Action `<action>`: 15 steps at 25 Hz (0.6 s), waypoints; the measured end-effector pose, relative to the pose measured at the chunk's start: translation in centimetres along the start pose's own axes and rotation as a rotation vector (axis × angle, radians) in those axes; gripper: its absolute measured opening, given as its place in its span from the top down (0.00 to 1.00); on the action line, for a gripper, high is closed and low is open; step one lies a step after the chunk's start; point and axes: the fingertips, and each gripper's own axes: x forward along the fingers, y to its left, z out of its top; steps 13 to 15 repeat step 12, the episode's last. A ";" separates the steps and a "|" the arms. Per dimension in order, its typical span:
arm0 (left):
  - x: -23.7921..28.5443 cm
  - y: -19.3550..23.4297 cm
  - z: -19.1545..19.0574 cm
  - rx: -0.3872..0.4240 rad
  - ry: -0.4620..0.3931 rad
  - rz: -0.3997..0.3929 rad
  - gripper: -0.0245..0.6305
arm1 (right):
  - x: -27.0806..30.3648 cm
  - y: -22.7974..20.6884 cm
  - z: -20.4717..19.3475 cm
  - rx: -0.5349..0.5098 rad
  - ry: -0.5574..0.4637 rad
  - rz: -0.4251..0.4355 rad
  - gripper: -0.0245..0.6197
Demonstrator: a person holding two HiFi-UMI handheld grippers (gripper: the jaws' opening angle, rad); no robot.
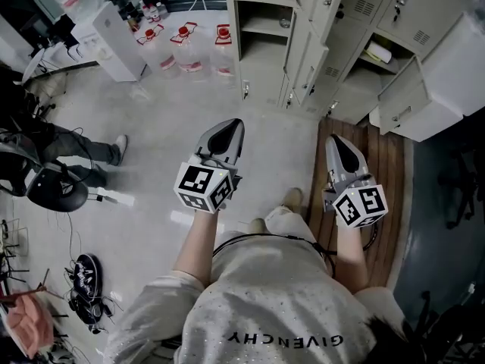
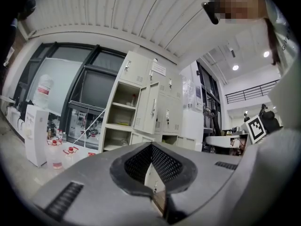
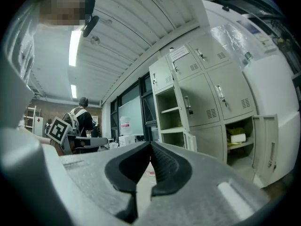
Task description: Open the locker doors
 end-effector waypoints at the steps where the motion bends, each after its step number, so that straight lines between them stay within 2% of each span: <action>1: 0.0 0.0 0.0 -0.001 0.000 0.000 0.96 | 0.0 0.0 0.0 0.001 0.002 -0.002 0.96; 15: -1.3 -0.7 -0.9 -0.007 0.014 -0.021 0.96 | -1.3 0.8 0.1 0.001 -0.009 -0.005 0.96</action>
